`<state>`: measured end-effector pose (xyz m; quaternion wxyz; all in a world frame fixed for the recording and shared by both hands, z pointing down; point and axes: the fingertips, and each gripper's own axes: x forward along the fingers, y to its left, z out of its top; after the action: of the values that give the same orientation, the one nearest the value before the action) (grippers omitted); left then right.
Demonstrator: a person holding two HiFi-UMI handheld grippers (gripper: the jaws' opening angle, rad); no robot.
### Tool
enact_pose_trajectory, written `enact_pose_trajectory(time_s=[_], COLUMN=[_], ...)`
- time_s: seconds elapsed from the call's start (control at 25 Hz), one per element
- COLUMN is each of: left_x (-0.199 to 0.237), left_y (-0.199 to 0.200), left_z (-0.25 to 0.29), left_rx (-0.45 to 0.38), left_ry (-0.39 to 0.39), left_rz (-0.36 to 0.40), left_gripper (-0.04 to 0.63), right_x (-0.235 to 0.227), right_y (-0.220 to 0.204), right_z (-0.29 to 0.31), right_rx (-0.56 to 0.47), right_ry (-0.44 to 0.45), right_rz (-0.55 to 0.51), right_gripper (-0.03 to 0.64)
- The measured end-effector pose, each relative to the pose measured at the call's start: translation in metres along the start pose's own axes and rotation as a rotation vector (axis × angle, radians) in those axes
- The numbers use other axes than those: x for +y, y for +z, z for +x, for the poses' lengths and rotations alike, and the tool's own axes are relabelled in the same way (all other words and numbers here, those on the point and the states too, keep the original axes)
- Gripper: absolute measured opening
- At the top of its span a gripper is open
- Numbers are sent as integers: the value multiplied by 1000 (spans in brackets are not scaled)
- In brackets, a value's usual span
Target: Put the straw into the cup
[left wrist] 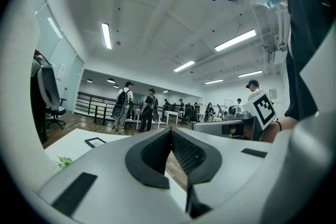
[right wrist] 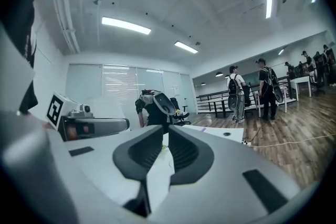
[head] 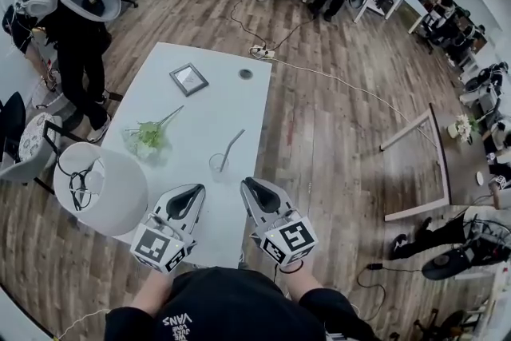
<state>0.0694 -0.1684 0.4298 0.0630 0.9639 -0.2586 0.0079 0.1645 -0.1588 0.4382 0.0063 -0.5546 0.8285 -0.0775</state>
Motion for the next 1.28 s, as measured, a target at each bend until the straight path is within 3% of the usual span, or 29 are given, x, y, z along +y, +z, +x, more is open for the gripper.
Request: enact_pose_trajectory(time_s=[0.28, 1.28], left_x=[-6, -14], left_y=[2, 2], left_z=[5, 15], left_rx=[5, 30], left_ry=[-33, -66], left_rz=[6, 11], left_gripper=[11, 11], right_x=[3, 2], right_y=[-2, -1], right_z=[-8, -19], right_rx=[5, 26], right_ry=[-2, -11], right_rz=[4, -16], right_gripper=[23, 17])
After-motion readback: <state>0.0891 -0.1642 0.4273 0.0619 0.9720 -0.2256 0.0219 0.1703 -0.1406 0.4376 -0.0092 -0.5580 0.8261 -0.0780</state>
